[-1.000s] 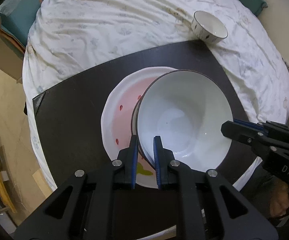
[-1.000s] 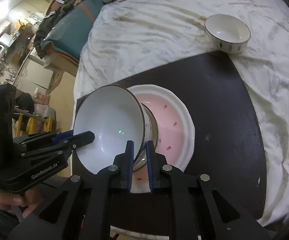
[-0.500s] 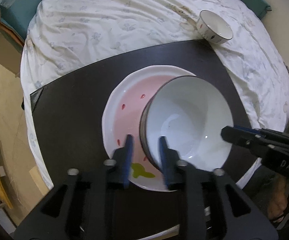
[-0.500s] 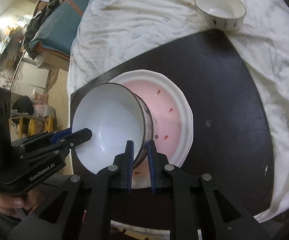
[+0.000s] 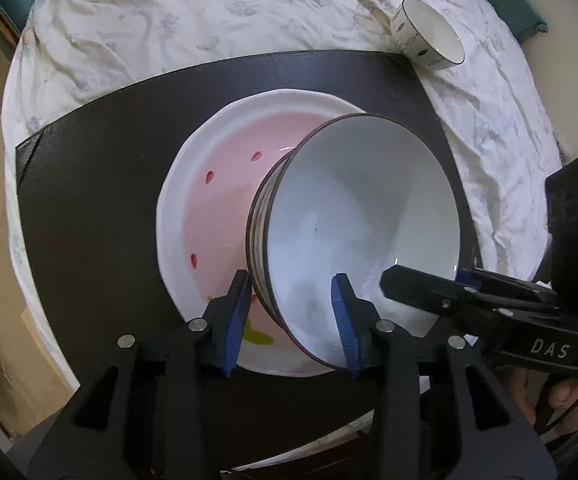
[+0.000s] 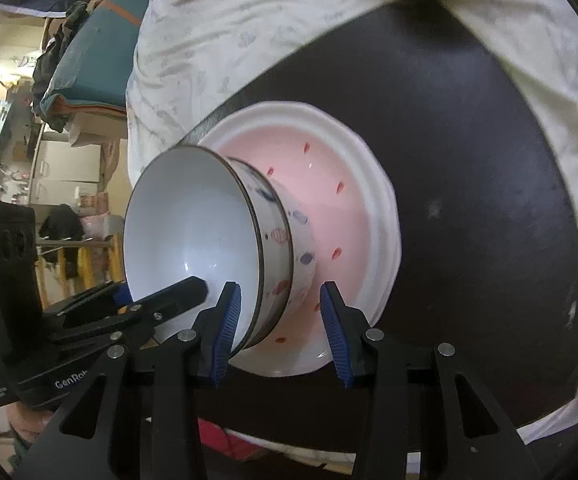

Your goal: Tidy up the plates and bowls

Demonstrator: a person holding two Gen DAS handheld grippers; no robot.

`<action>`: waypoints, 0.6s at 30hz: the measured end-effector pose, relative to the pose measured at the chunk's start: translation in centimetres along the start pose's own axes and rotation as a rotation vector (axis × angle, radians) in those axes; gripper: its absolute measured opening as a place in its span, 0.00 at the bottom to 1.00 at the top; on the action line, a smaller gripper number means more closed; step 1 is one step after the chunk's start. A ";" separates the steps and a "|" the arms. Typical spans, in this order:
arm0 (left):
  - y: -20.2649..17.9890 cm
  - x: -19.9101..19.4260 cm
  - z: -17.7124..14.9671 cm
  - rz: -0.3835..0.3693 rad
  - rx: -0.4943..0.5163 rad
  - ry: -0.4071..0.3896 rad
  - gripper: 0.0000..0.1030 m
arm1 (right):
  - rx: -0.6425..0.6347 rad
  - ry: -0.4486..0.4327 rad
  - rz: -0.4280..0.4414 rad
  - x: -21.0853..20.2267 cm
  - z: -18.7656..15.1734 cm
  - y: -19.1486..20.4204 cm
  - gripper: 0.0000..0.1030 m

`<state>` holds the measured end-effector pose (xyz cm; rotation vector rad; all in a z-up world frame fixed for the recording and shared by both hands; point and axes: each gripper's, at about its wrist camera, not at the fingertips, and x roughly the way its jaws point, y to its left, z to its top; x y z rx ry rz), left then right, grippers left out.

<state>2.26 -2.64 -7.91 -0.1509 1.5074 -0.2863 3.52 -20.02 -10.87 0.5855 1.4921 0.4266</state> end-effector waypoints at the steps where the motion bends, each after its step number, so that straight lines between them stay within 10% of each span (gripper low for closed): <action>1: 0.0 0.0 0.1 -0.003 -0.001 -0.003 0.36 | 0.004 0.002 0.013 0.1 0.0 0.0 0.43; 15: 0.7 -0.7 2.4 -0.042 -0.004 -0.069 0.39 | -0.009 -0.084 0.001 -0.2 2.3 0.3 0.44; 18: 1.0 -1.6 2.4 -0.004 -0.004 -0.118 0.53 | -0.016 -0.084 -0.002 -0.4 2.2 0.3 0.44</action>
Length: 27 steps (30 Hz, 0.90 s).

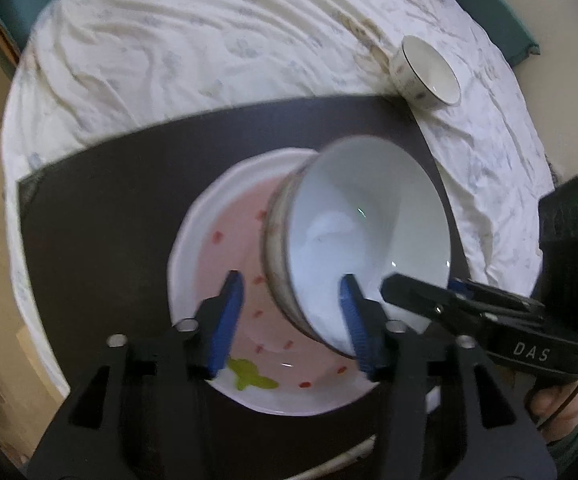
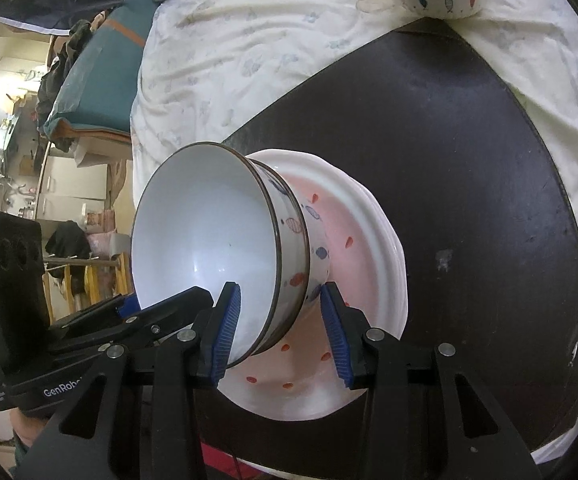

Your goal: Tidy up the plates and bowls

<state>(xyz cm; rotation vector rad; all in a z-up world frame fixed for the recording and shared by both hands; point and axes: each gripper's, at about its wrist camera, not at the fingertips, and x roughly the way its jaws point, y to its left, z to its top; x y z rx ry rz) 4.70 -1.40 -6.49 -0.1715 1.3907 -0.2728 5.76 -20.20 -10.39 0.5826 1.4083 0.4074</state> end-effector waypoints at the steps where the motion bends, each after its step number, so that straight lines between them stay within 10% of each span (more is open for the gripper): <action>1: 0.2 -0.3 0.0 0.008 -0.006 -0.019 0.61 | -0.005 0.001 -0.004 -0.1 -0.1 0.0 0.44; 16: 0.8 -4.4 -1.6 0.176 0.019 -0.213 0.65 | -0.045 -0.115 -0.015 -2.7 -0.6 0.6 0.58; 20: 1.0 -4.7 -1.8 0.160 -0.011 -0.216 0.96 | -0.051 -0.166 -0.014 -4.3 -1.0 0.7 0.68; 27: -0.1 -7.0 -0.9 0.213 -0.008 -0.295 0.98 | -0.029 -0.269 -0.008 -8.0 -0.7 0.0 0.77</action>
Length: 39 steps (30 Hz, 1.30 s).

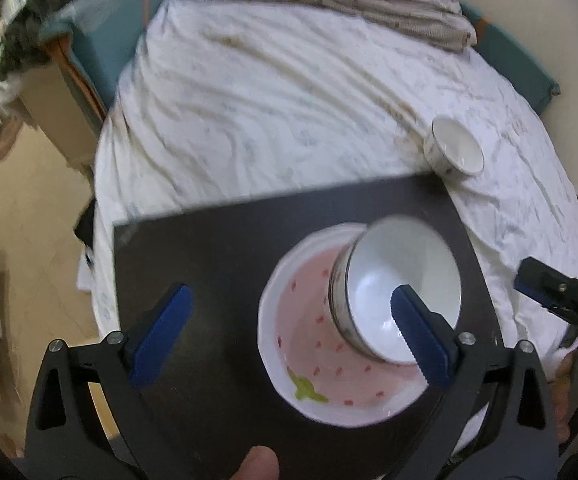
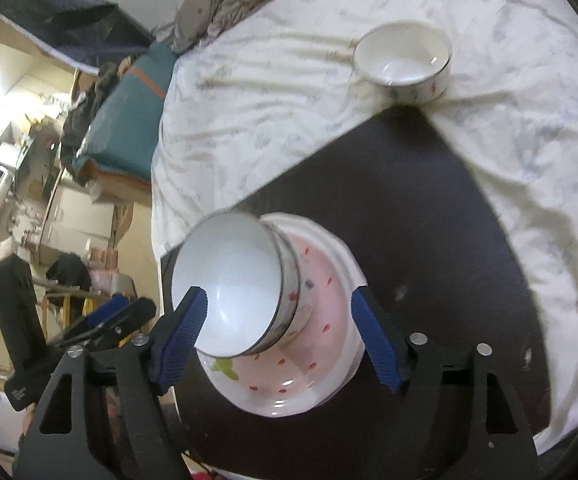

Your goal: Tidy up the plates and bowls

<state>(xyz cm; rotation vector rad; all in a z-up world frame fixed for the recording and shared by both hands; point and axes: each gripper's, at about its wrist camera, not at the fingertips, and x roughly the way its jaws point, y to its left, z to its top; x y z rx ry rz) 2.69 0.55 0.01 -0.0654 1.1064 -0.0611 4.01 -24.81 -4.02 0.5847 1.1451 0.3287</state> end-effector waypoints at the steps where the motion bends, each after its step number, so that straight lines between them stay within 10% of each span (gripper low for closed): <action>1: -0.2 -0.3 0.3 0.011 0.008 -0.017 1.00 | 0.002 -0.020 -0.005 -0.6 0.3 -0.1 0.80; 16: -6.9 0.1 8.0 -0.007 0.034 -0.039 1.00 | 0.007 -0.148 -0.084 -3.2 8.3 -2.7 0.85; 39: -14.4 13.0 16.2 0.071 0.065 0.055 1.00 | 0.122 -0.149 -0.248 1.5 18.0 -11.1 0.85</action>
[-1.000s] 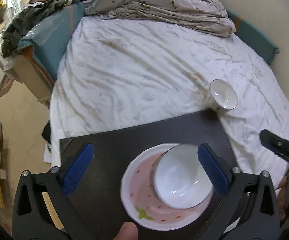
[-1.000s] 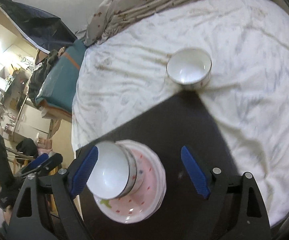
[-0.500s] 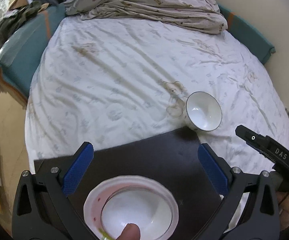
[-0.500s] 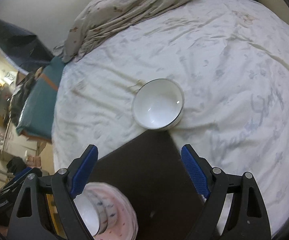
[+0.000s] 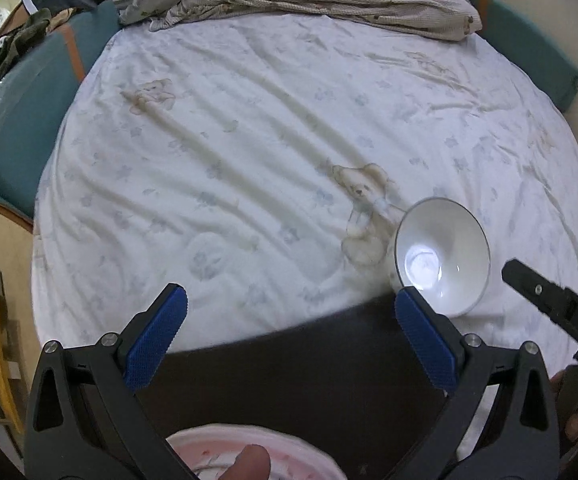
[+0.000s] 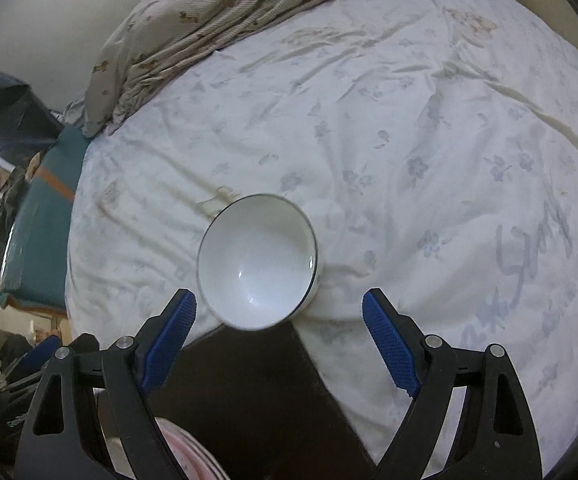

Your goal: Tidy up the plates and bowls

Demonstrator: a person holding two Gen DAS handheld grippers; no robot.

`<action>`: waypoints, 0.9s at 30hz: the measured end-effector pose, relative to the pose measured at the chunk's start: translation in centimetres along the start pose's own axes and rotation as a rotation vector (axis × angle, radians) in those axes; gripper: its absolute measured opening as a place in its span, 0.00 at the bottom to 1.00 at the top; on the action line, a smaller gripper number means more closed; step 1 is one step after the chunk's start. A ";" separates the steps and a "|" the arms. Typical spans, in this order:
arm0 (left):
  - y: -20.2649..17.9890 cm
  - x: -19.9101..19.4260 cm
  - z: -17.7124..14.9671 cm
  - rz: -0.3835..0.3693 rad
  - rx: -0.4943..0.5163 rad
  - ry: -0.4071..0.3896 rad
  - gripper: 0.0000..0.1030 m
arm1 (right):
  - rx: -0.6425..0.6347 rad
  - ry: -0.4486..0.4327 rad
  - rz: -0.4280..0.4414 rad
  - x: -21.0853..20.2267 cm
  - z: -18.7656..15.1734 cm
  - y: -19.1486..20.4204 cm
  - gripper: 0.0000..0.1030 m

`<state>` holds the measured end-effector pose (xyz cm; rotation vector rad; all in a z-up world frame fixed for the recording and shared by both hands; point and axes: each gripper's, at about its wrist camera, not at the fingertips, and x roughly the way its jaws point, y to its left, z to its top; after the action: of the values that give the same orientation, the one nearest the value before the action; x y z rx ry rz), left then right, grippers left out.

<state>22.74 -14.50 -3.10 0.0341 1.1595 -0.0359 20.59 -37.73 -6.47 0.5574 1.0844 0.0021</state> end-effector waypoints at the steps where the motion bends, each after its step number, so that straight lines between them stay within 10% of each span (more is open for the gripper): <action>1: -0.1 0.7 0.4 0.002 -0.009 0.008 1.00 | 0.006 0.001 -0.007 0.4 0.3 -0.3 0.85; 13: -4.1 6.5 2.4 -0.095 0.027 0.123 0.79 | 0.081 0.086 -0.022 4.8 1.8 -2.1 0.84; 27: -7.7 11.8 1.3 -0.104 0.024 0.306 0.30 | 0.129 0.249 0.062 7.4 0.7 -3.6 0.18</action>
<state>28.28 -22.36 -13.52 0.0002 1.4658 -0.1405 23.78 -39.14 -13.95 0.7205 1.3152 0.0576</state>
